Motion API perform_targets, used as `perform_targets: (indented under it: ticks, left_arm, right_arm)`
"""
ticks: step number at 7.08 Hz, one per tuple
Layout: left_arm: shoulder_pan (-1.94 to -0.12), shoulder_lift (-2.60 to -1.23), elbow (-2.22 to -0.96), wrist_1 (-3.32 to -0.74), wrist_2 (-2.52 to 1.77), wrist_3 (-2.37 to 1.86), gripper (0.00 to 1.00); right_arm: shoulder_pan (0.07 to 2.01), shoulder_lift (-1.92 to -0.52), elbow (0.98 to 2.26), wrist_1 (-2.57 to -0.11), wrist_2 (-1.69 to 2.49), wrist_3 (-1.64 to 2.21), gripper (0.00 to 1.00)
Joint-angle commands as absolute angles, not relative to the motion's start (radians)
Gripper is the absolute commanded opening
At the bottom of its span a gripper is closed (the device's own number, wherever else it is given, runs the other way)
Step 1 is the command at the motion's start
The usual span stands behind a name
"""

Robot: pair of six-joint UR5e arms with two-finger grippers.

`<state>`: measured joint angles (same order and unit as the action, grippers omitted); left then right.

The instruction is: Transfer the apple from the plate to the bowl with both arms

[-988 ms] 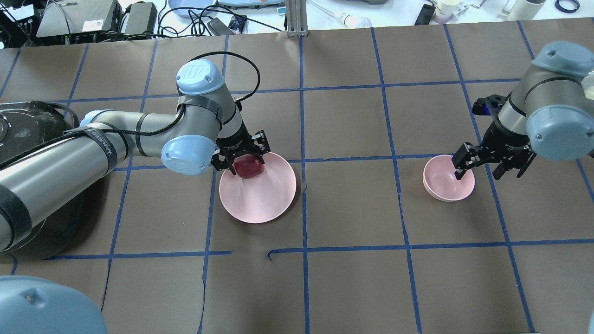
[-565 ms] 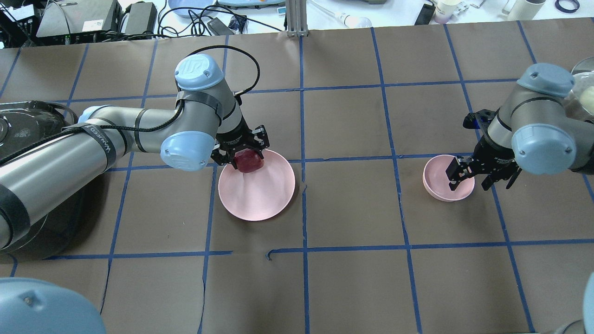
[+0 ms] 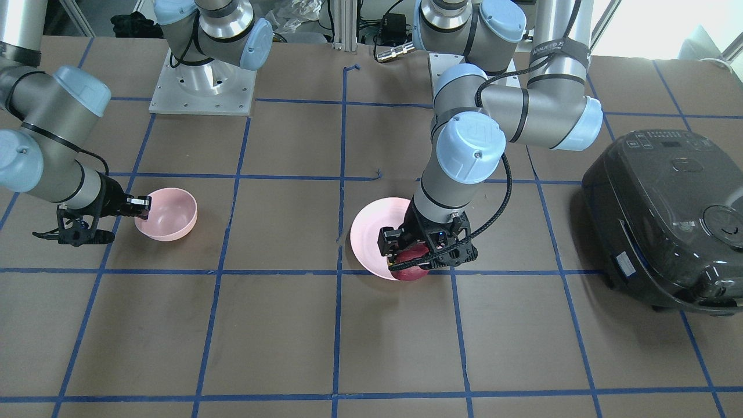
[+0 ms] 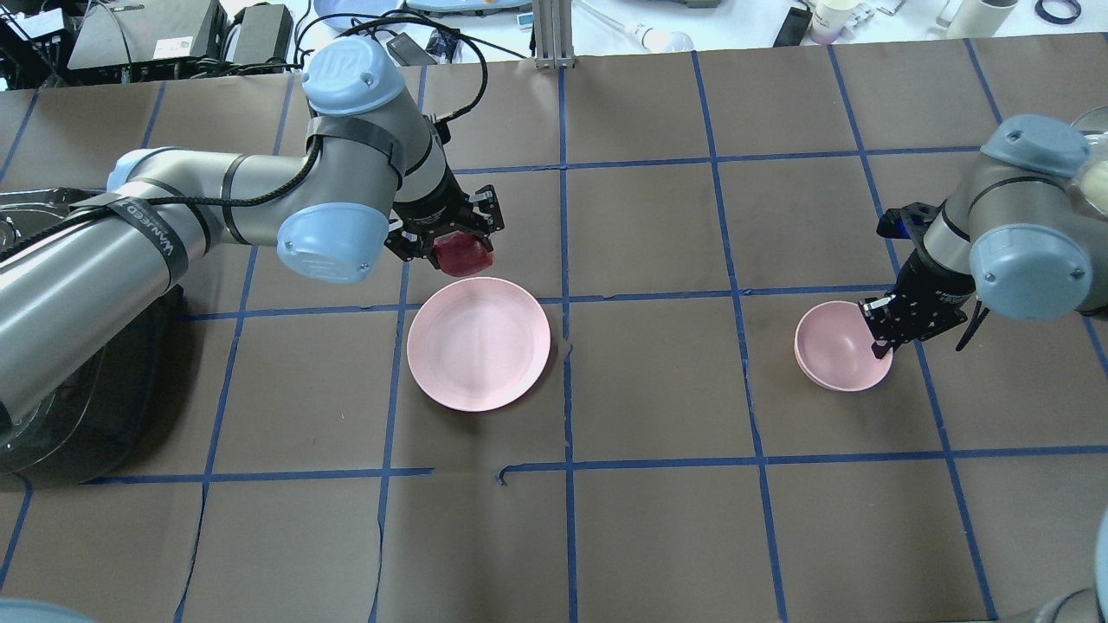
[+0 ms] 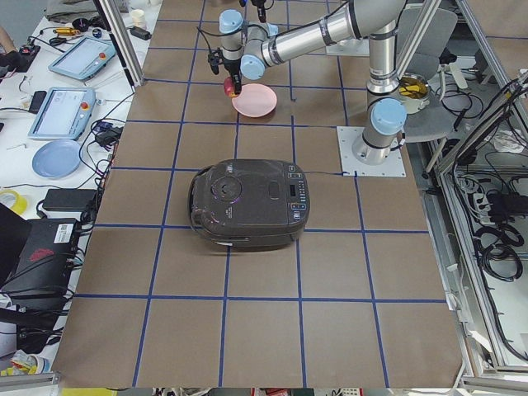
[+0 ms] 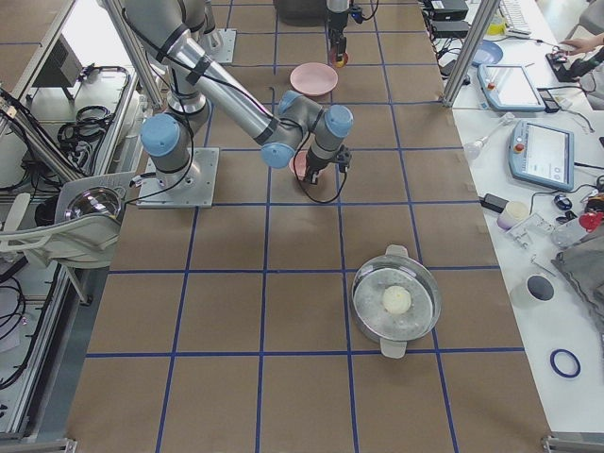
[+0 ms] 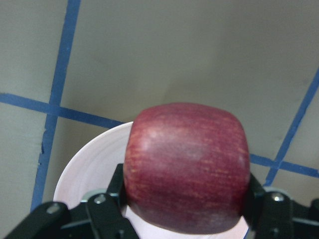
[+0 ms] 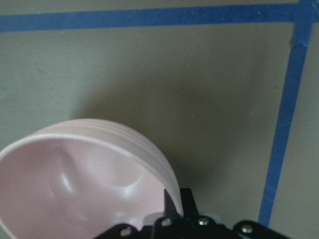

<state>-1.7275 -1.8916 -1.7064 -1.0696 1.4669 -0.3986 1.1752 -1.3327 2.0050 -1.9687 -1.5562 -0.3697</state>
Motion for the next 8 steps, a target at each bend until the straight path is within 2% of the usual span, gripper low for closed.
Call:
perform_targets:
  ticks: [1, 4, 6, 8]
  left_arm:
    - [-1.740, -1.873, -1.585, -1.284, 1.470, -0.269, 0.00]
    - [-1.756, -1.878, -1.473, -1.397, 1.483, -0.264, 0.00]
    - [-1.763, -1.879, -1.468, -1.410, 1.485, -0.264, 0.00]
    - [-1.770, -1.885, -1.471, -1.411, 1.485, -0.264, 0.00]
  right_arm:
    - [1.184, -1.377, 1.941, -1.842, -1.407, -0.304, 0.00]
    - [1.389, -1.381, 1.914, -1.802, -1.312, -0.032, 0.00]
    - [1.541, -1.362, 1.921, -1.893, -1.313, 0.177, 0.00]
    - [1.581, -1.348, 1.956, -1.904, -1.315, 0.207, 0.00]
